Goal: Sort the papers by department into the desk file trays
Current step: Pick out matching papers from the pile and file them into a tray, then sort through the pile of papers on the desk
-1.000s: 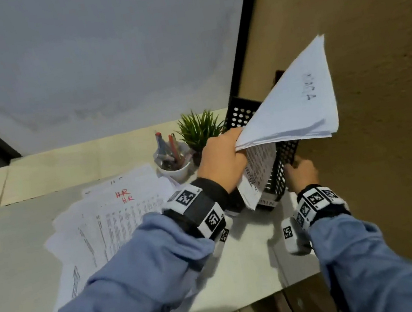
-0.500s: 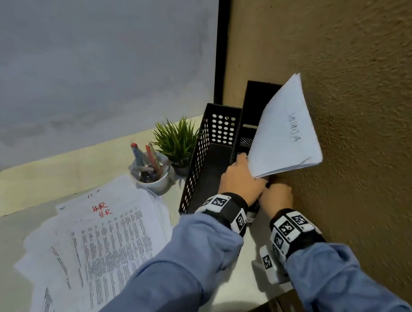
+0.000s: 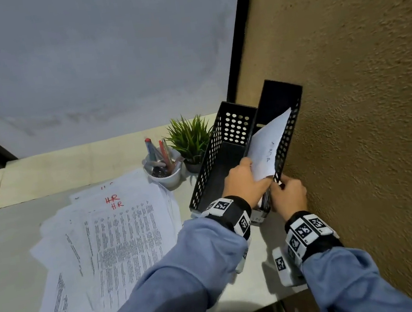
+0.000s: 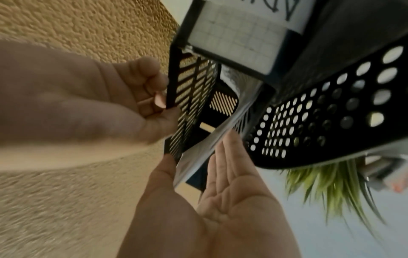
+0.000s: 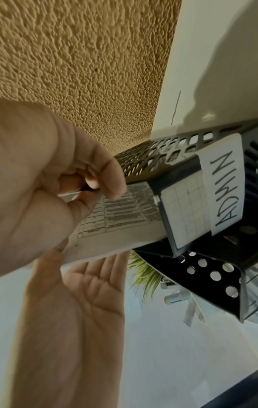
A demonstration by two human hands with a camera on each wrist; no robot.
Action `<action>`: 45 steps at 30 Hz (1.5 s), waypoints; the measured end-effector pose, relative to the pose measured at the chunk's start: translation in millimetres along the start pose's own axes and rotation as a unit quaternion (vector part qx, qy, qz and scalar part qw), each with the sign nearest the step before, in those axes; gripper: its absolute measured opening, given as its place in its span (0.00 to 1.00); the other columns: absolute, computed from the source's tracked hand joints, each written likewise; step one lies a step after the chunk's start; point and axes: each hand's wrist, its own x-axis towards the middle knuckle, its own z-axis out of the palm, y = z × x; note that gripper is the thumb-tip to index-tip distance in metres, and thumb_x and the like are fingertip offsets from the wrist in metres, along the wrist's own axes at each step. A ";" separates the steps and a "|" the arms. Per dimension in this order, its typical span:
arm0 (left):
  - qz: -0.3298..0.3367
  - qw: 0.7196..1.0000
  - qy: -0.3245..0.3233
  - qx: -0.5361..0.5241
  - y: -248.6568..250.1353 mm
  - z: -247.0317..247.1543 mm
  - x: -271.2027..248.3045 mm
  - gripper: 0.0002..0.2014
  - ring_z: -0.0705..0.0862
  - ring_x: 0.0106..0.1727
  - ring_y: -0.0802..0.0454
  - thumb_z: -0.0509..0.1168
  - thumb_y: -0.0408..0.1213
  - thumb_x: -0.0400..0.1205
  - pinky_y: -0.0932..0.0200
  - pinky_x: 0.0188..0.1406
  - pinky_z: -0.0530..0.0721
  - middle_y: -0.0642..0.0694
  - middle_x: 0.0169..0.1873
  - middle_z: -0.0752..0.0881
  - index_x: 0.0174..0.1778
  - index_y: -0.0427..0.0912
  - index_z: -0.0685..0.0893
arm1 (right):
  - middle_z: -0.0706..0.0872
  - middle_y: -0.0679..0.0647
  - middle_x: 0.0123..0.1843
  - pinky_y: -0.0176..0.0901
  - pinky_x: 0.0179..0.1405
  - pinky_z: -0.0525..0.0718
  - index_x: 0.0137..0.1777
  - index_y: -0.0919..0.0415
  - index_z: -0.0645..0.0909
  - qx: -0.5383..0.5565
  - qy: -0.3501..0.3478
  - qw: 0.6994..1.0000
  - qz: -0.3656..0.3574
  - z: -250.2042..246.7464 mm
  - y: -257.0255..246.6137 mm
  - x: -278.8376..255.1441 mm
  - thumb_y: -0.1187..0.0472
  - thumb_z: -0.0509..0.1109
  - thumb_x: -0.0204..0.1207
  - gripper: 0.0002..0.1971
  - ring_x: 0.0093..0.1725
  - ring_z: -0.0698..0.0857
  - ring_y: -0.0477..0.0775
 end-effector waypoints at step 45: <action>-0.295 0.873 0.140 -0.363 -296.6 -166.5 -167.2 0.21 0.86 0.57 0.40 0.73 0.21 0.71 0.42 0.63 0.82 0.38 0.56 0.88 0.60 0.37 0.83 | 0.76 0.58 0.69 0.52 0.66 0.78 0.72 0.62 0.70 0.061 -0.168 0.980 0.084 221.9 -25.7 -113.7 0.64 0.83 0.60 0.40 0.66 0.78 0.59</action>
